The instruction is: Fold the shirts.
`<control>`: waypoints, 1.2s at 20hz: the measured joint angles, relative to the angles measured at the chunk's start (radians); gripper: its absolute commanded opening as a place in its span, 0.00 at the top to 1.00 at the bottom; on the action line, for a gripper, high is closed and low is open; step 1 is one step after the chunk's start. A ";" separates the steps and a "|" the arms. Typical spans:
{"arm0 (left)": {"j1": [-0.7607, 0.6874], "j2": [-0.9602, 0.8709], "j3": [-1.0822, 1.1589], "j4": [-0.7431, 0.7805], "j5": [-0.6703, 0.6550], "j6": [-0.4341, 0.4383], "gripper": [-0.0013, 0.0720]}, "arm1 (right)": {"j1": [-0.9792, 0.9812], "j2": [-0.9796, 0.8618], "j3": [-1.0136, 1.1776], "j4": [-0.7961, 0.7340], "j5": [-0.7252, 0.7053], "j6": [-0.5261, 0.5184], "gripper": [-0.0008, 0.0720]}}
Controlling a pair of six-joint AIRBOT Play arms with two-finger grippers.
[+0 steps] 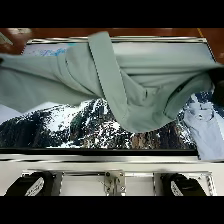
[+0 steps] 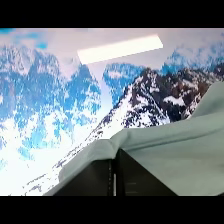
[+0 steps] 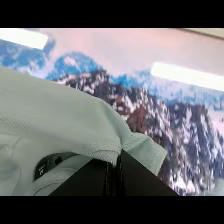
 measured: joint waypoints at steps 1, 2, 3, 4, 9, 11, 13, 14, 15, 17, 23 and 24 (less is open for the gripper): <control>-0.002 0.005 -0.043 0.013 -0.025 -0.004 0.93 | 0.000 -0.011 -0.007 -0.019 0.058 0.018 0.90; -0.008 0.007 -0.090 0.018 -0.044 -0.008 0.93 | 0.000 -0.023 -0.020 -0.032 0.108 0.038 0.90; -0.019 0.008 -0.148 0.024 -0.053 -0.011 0.93 | 0.000 -0.036 -0.041 -0.034 0.153 0.058 0.90; -0.034 0.010 -0.205 0.031 -0.055 -0.013 0.93 | 0.000 -0.051 -0.071 -0.023 0.187 0.075 0.90; -0.158 0.008 -0.507 0.011 0.046 -0.018 0.93 | -0.001 -0.142 -0.286 0.116 0.181 0.119 0.90; -0.212 -0.003 -0.603 -0.013 0.111 -0.018 0.93 | -0.001 -0.197 -0.366 0.152 0.109 0.129 0.90; -0.254 -0.024 -0.676 -0.025 0.170 -0.018 0.93 | -0.001 -0.273 -0.415 0.175 0.023 0.138 0.90; -0.272 -0.041 -0.703 -0.029 0.199 -0.019 0.93 | -0.001 -0.317 -0.430 0.182 -0.025 0.146 0.90; -0.285 -0.060 -0.724 -0.034 0.224 -0.019 0.93 | -0.001 -0.362 -0.441 0.186 -0.075 0.156 0.89; -0.302 -0.105 -0.751 -0.039 0.276 -0.040 0.93 | -0.001 -0.455 -0.455 0.201 -0.171 0.194 0.89; -0.317 -0.268 -0.778 -0.073 0.359 -0.080 0.93 | -0.001 -0.662 -0.462 0.274 -0.277 0.300 0.05; -0.318 -0.288 -0.780 -0.075 0.361 -0.082 0.93 | -0.004 -0.669 -0.455 0.275 -0.264 0.295 0.05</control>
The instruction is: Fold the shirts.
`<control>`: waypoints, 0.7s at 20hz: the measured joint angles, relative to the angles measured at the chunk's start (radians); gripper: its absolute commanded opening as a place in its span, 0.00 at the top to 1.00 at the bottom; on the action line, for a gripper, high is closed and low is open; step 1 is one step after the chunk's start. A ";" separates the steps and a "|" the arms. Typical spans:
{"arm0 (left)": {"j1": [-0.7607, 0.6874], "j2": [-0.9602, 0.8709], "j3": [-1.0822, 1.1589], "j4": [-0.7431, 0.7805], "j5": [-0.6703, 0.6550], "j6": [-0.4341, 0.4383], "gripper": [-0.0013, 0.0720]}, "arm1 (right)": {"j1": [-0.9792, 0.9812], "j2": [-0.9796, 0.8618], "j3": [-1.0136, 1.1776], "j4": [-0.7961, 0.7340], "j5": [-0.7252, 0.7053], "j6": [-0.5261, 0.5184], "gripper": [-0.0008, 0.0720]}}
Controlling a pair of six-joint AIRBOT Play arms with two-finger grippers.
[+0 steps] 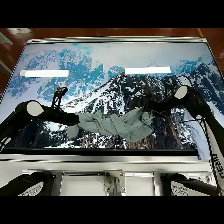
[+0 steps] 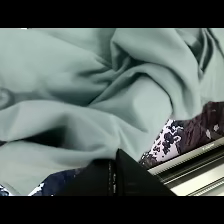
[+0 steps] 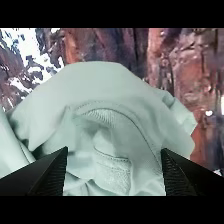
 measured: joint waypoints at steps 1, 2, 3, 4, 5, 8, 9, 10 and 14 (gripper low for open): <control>-0.002 -0.014 -0.001 -0.004 0.000 0.000 0.93 | -0.006 0.000 0.006 -0.007 0.033 -0.015 0.05; -0.002 -0.023 -0.002 -0.006 0.000 -0.001 0.93 | -0.015 0.004 0.007 -0.027 0.079 -0.030 0.05; -0.002 -0.030 -0.002 -0.006 -0.002 -0.002 0.93 | -0.028 0.013 -0.002 -0.055 0.140 -0.042 0.05; -0.002 -0.035 -0.003 -0.006 -0.004 -0.003 0.93 | -0.045 0.025 -0.026 -0.072 0.188 -0.046 0.05; -0.002 -0.038 -0.003 -0.008 -0.007 -0.003 0.93 | -0.062 0.036 -0.059 -0.069 0.219 -0.048 0.05; -0.002 -0.044 -0.003 -0.009 -0.018 -0.003 0.93 | -0.085 0.066 -0.192 0.044 0.212 -0.064 0.05; -0.002 -0.045 -0.003 -0.009 -0.019 -0.003 0.93 | -0.085 0.071 -0.228 0.081 0.184 -0.066 0.05; -0.002 -0.046 -0.003 -0.009 -0.023 -0.003 0.93 | -0.081 0.074 -0.261 0.113 0.141 -0.066 0.05; -0.002 -0.046 -0.003 -0.010 -0.037 -0.004 0.93 | -0.024 0.079 -0.333 0.177 0.013 -0.040 0.05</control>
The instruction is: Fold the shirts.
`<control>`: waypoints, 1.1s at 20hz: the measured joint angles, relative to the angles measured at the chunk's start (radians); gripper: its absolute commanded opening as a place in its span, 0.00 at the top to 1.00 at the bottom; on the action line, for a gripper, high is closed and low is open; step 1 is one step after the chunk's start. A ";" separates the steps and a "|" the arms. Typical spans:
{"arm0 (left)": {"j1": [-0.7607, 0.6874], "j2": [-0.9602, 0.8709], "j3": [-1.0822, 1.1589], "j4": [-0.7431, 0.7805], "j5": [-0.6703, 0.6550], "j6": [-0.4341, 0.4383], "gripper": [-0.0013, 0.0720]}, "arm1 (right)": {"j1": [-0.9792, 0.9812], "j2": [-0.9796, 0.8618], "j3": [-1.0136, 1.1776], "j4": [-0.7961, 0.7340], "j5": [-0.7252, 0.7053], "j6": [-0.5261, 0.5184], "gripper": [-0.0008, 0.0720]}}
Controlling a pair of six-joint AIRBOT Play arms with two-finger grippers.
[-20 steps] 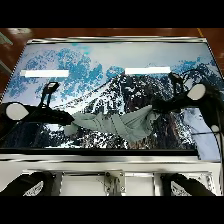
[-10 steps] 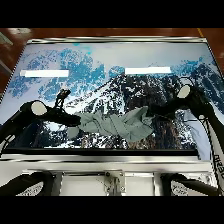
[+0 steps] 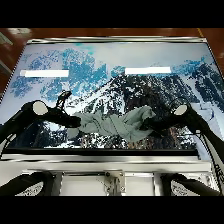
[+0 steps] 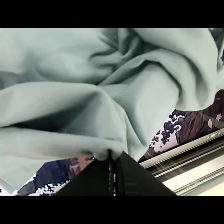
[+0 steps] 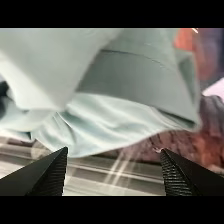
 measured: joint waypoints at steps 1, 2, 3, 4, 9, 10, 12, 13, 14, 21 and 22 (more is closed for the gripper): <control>0.000 0.000 0.000 0.000 0.000 0.000 0.93 | 0.020 -0.003 -0.008 0.005 -0.028 0.007 0.05; 0.000 0.000 0.000 0.000 -0.001 0.000 0.93 | 0.036 -0.008 -0.014 0.006 -0.050 0.014 0.05; 0.000 0.000 0.000 0.000 -0.003 0.000 0.93 | 0.047 -0.011 -0.018 0.007 -0.063 0.014 0.05; 0.000 0.000 0.000 0.000 -0.003 0.000 0.93 | 0.050 -0.012 -0.020 0.008 -0.073 0.014 0.05; 0.000 0.000 0.000 0.000 -0.003 0.000 0.93 | -0.016 0.000 -0.023 0.002 0.007 -0.038 0.05; 0.000 0.000 0.000 0.000 -0.003 0.000 0.93 | -0.030 0.001 -0.027 -0.001 0.013 -0.040 0.05; 0.000 0.000 0.000 0.000 -0.002 0.000 0.93 | -0.039 -0.002 -0.035 0.001 0.004 -0.038 0.05; 0.000 0.000 0.000 0.000 -0.002 0.000 0.93 | -0.034 -0.008 -0.037 0.008 -0.008 -0.034 0.05; 0.000 0.000 0.000 0.000 -0.002 0.000 0.93 | -0.021 -0.021 -0.040 0.015 -0.025 -0.032 0.05; 0.003 0.001 0.000 0.000 -0.001 0.000 0.93 | 0.090 -0.089 -0.031 0.080 -0.176 0.003 0.90; 0.007 0.003 0.002 0.000 -0.002 0.003 0.93 | 0.096 -0.083 -0.018 0.088 -0.182 -0.006 0.90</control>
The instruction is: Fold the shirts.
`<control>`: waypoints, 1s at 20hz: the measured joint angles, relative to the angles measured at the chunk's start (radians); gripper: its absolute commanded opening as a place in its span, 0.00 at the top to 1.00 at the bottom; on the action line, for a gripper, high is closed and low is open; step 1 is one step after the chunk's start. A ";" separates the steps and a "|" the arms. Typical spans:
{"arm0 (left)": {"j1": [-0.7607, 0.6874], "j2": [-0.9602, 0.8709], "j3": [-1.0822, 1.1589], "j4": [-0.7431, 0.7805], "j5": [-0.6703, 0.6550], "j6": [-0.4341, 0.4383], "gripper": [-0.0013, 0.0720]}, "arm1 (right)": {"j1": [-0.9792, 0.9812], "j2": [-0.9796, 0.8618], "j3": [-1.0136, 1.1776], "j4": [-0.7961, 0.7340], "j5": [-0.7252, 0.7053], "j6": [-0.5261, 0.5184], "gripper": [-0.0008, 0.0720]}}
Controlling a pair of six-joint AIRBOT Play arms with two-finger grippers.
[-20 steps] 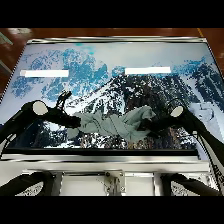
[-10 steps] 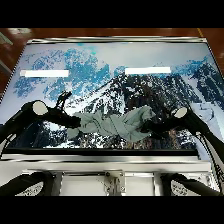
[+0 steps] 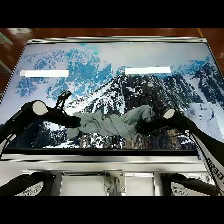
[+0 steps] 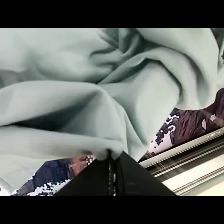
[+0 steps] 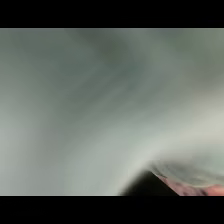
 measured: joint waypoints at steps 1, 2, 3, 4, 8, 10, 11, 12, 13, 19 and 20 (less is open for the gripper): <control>0.007 0.006 0.005 0.001 -0.001 0.003 0.93 | 0.003 0.014 0.019 0.007 0.003 -0.019 0.90; 0.016 0.014 0.014 0.006 0.000 0.006 0.94 | 0.005 0.034 0.042 0.008 0.007 -0.042 0.90; 0.028 0.030 0.031 0.022 -0.002 0.009 0.94 | 0.005 0.066 0.074 0.012 0.029 -0.075 0.90; 0.042 0.048 0.053 0.042 -0.003 0.010 0.94 | 0.005 0.103 0.108 0.015 0.045 -0.108 0.90; 0.113 0.169 0.220 0.139 -0.043 0.013 0.93 | -0.014 0.326 0.311 0.015 0.072 -0.206 0.90; 0.146 0.241 0.332 0.163 -0.056 0.015 0.93 | -0.042 0.442 0.414 0.009 0.031 -0.214 0.90; 0.159 0.275 0.385 0.171 -0.060 0.016 0.93 | -0.062 0.498 0.462 -0.002 0.006 -0.208 0.90; 0.170 0.310 0.443 0.178 -0.062 0.018 0.93 | -0.082 0.544 0.503 -0.010 -0.013 -0.191 0.90; 0.177 0.342 0.494 0.184 -0.066 0.023 0.93 | -0.105 0.587 0.542 -0.016 -0.029 -0.172 0.90; 0.195 0.462 0.637 0.200 -0.113 0.035 0.93 | -0.175 0.716 0.663 -0.036 -0.019 -0.082 0.90; 0.195 0.467 0.639 0.200 -0.147 0.035 0.93 | -0.178 0.723 0.672 -0.040 -0.023 -0.075 0.90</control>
